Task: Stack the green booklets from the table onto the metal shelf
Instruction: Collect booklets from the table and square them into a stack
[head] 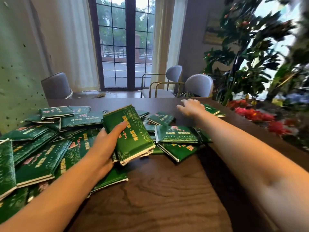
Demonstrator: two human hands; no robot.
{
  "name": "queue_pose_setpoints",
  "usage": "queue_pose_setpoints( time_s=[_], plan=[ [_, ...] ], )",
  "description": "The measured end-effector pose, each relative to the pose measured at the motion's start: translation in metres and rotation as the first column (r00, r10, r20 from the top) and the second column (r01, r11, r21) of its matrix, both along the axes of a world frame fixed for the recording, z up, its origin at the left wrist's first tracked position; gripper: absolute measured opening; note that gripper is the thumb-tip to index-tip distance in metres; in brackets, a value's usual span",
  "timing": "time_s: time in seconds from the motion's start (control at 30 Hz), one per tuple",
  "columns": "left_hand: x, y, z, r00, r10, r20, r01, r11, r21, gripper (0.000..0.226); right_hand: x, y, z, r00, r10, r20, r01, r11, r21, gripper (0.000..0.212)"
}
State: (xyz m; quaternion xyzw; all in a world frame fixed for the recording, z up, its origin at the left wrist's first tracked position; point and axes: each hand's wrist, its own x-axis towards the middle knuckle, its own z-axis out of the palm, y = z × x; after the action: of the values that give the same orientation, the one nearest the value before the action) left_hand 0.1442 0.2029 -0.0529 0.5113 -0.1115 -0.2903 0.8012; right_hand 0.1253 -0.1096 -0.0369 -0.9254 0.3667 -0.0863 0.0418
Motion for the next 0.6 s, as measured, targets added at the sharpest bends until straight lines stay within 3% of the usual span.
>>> queue_pose_setpoints(
  time_s=[0.2, 0.37, 0.6],
  plan=[
    [0.003, -0.011, -0.008, 0.999, 0.005, 0.035, -0.004, 1.000, -0.021, 0.021, -0.023, -0.048, -0.013, 0.984, -0.172, -0.046, 0.173, 0.985, 0.022, 0.054],
    [0.004, -0.014, -0.010, 0.999, -0.005, 0.033, 0.005, 1.000, -0.003, 0.026, -0.029, -0.072, -0.021, 0.960, -0.265, -0.092, 0.274, 0.954, 0.118, 0.056],
    [0.004, -0.012, -0.009, 1.000, -0.025, 0.019, 0.024, 1.000, 0.005, 0.024, -0.031, -0.082, -0.033, 0.974, -0.207, -0.095, 0.218, 0.967, 0.131, 0.061]
  ],
)
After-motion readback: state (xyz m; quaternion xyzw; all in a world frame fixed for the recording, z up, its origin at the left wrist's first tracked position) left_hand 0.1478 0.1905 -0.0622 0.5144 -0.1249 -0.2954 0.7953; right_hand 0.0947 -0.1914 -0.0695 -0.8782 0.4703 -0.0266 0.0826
